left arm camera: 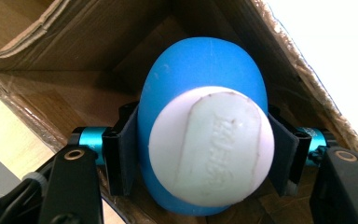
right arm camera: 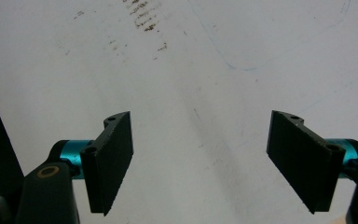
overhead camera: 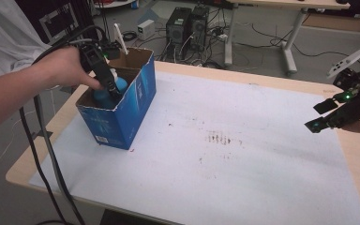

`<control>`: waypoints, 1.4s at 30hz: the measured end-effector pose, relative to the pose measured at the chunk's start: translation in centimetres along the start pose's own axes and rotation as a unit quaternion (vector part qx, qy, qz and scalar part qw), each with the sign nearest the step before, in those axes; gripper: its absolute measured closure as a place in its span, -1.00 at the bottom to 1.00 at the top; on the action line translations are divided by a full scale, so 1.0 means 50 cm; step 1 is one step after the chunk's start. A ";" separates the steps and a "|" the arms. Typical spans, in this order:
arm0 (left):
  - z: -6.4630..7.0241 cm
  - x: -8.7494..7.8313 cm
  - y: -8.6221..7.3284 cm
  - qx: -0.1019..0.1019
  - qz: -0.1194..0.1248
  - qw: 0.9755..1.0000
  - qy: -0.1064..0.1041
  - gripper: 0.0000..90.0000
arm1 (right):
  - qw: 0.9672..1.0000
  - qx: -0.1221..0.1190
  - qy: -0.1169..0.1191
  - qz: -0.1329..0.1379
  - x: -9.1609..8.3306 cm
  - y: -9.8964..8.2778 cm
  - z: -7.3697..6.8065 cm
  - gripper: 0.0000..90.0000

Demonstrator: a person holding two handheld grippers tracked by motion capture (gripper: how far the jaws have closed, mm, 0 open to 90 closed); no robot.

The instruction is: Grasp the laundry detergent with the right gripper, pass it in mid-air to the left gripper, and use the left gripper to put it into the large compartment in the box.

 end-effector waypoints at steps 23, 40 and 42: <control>0.000 0.000 0.003 0.005 -0.007 1.000 0.000 -0.17 | 1.000 0.002 -0.003 -0.001 -0.004 -0.004 -0.005 -0.51; 0.003 -0.025 0.014 0.020 0.001 1.000 0.008 -0.45 | 1.000 0.004 -0.002 -0.001 -0.005 -0.009 -0.003 -0.51; 0.003 -0.036 0.017 0.023 0.005 1.000 0.011 -0.48 | 1.000 0.002 -0.001 0.000 -0.005 -0.010 -0.003 -0.51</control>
Point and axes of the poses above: each handheld gripper's, and its own axes: x roughly forward along the jaws, y roughly out of its top, z roughly to its right, the point moved 8 cm from there along x, roughly forward along the jaws, and after that the axes turned 6 degrees about -x, right-handed, at the moved point
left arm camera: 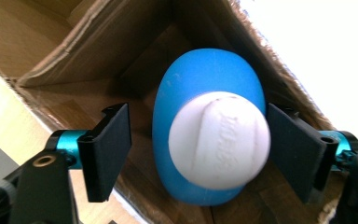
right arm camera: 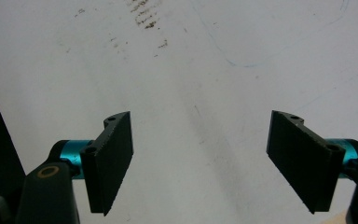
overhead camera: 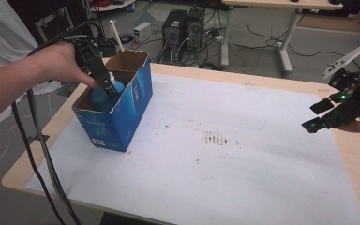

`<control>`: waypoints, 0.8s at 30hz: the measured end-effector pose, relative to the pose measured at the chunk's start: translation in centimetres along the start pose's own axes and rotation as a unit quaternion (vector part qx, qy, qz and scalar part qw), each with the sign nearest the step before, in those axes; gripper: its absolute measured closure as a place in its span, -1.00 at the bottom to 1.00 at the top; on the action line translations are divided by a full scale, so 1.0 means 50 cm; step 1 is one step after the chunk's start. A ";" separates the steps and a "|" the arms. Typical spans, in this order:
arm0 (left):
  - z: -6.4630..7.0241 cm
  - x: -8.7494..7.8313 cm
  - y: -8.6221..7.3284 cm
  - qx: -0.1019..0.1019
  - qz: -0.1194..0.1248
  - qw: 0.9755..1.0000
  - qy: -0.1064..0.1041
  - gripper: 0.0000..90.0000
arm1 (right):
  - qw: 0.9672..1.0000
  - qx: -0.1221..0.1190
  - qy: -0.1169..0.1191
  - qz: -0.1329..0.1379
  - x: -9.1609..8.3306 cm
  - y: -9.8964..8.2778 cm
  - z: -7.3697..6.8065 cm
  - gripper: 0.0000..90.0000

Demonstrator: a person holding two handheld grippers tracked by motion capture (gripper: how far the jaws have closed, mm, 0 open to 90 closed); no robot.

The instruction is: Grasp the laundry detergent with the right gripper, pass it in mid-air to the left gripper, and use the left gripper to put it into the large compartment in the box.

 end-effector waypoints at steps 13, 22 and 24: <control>0.049 -0.079 0.059 0.059 0.032 0.998 0.009 -0.54 | 1.000 0.002 -0.005 0.004 -0.004 -0.002 -0.011 -0.51; 0.123 -0.076 0.121 0.116 0.040 0.992 -0.001 -0.54 | 1.000 0.002 -0.014 0.006 -0.009 0.007 -0.024 -0.51; 0.137 -0.071 0.133 0.129 0.038 0.991 -0.002 -0.54 | 1.000 0.002 -0.016 0.007 -0.011 0.009 -0.028 -0.51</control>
Point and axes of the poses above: each handheld gripper's, and its own axes: x roughly forward along the jaws, y roughly out of its top, z roughly to its right, the point moved 8 cm from there along x, roughly forward along the jaws, and after that the axes turned 6 degrees about -x, right-handed, at the moved point
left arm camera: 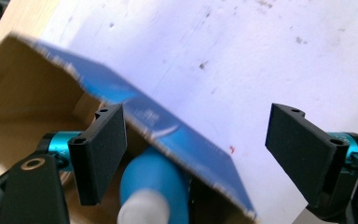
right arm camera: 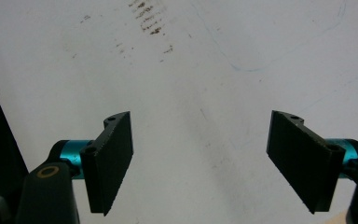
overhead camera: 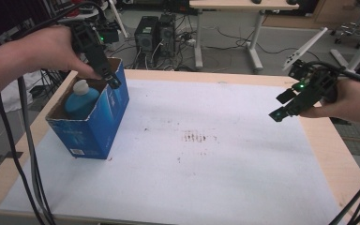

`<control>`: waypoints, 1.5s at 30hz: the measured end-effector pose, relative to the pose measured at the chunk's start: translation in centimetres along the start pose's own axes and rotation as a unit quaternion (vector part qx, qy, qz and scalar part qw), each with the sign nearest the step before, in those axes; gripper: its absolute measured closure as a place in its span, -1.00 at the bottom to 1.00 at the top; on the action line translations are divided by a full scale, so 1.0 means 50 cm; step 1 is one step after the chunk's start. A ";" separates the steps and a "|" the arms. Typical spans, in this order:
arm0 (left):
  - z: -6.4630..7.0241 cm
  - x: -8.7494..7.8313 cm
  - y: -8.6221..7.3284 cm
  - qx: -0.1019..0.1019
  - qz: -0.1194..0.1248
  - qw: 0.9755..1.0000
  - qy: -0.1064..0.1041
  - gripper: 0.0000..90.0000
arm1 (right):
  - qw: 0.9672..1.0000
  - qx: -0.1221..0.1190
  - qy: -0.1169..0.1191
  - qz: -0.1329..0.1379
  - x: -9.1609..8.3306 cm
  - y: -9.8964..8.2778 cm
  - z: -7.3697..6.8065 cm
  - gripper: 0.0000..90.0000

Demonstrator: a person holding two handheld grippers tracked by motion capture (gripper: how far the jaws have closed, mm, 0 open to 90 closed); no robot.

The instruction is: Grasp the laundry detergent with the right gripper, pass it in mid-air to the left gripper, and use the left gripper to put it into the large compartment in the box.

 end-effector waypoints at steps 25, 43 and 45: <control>0.113 0.080 0.117 0.091 -0.003 0.995 -0.034 -0.54 | 1.000 0.018 -0.014 0.009 -0.017 0.000 -0.009 -0.51; 0.113 0.084 0.113 0.087 -0.004 0.996 -0.029 -0.54 | 1.000 0.011 -0.013 0.005 -0.012 0.007 -0.010 -0.51; 0.114 0.085 0.113 0.087 -0.004 0.996 -0.030 -0.54 | 1.000 0.012 -0.013 0.006 -0.012 0.008 -0.011 -0.51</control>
Point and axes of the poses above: each handheld gripper's, and its own axes: x roughly forward along the jaws, y roughly out of its top, z roughly to its right, the point moved 8 cm from there along x, roughly forward along the jaws, and after that the axes turned 6 degrees about -x, right-handed, at the moved point
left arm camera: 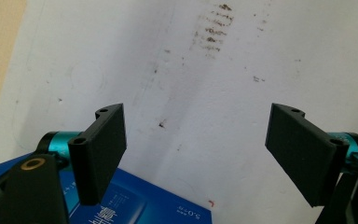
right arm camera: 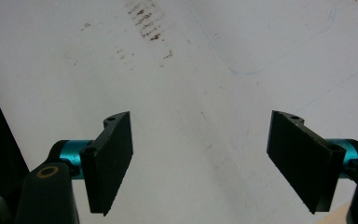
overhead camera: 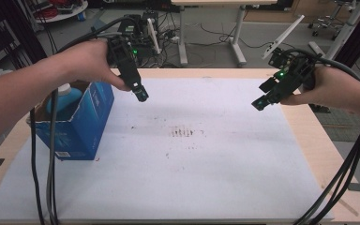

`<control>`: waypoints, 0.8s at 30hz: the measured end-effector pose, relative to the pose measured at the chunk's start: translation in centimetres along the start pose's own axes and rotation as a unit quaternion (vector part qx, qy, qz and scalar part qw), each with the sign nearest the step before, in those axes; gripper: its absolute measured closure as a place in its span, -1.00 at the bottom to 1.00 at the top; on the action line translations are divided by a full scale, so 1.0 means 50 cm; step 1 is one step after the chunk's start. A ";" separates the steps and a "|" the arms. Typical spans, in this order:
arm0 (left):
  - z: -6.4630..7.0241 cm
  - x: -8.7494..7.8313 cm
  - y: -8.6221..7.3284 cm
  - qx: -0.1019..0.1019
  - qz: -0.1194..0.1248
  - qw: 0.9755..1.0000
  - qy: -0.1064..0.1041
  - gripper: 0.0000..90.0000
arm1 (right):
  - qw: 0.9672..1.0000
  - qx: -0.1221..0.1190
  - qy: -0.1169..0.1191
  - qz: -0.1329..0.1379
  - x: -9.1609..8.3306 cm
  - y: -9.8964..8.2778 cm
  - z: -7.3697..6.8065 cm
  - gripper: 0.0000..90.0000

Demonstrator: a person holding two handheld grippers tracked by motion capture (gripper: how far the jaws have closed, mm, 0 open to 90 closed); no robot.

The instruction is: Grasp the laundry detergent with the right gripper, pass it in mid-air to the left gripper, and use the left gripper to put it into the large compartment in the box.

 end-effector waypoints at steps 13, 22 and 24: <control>-0.001 0.002 -0.001 0.001 -0.004 1.000 0.000 -0.54 | 1.000 -0.002 -0.001 -0.002 0.000 0.000 0.000 -0.51; -0.003 0.001 -0.003 -0.008 0.002 1.000 0.001 -0.54 | 1.000 -0.001 -0.003 -0.001 -0.002 -0.001 -0.001 -0.51; -0.003 0.001 -0.004 -0.008 0.002 1.000 0.001 -0.54 | 1.000 -0.001 -0.002 0.000 -0.002 -0.001 -0.002 -0.51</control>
Point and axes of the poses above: each handheld gripper's, and its own axes: x roughly forward along the jaws, y roughly out of its top, z roughly to its right, the point moved 8 cm from there along x, roughly forward along the jaws, and after that the axes turned 6 degrees about -x, right-handed, at the moved point
